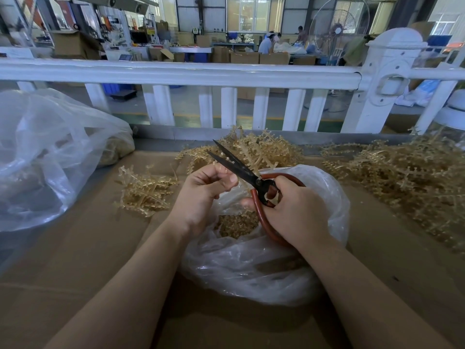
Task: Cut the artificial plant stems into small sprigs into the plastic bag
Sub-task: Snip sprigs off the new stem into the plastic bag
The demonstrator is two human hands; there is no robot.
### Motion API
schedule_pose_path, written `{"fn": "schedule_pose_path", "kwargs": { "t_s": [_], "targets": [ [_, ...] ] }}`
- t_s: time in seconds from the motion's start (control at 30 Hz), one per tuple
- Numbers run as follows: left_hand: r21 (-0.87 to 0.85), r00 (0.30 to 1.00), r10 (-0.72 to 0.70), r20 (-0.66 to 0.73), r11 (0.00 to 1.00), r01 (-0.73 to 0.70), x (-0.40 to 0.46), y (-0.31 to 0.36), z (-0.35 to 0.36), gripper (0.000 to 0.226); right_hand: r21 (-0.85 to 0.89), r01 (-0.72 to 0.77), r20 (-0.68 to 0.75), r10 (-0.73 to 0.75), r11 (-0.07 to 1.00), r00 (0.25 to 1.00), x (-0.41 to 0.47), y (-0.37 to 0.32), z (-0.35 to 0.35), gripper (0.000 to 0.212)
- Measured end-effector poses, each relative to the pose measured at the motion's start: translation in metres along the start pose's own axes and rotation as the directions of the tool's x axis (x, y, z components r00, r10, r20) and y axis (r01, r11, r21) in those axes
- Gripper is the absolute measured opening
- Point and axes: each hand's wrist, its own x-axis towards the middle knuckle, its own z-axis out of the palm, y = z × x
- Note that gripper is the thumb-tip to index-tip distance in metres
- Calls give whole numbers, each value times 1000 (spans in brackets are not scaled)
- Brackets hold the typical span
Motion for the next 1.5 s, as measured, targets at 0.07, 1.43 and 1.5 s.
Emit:
{"fn": "schedule_pose_path", "kwargs": {
  "t_s": [0.07,1.43,1.5],
  "targets": [
    [-37,1000,5,28,999,-4,-1,1,1,11,-18,-14,14,14,1000,1000,0,1,-1,81],
    [102,989,124,-76,988,-116,-2,1,-6,24,-98,11,24,-9,995,1000,2,0,-2,70],
    [138,988,131,-83,983,-119,-2,2,-5,24,-92,12,17,-11,996,1000,1,0,-2,69]
  ]
}}
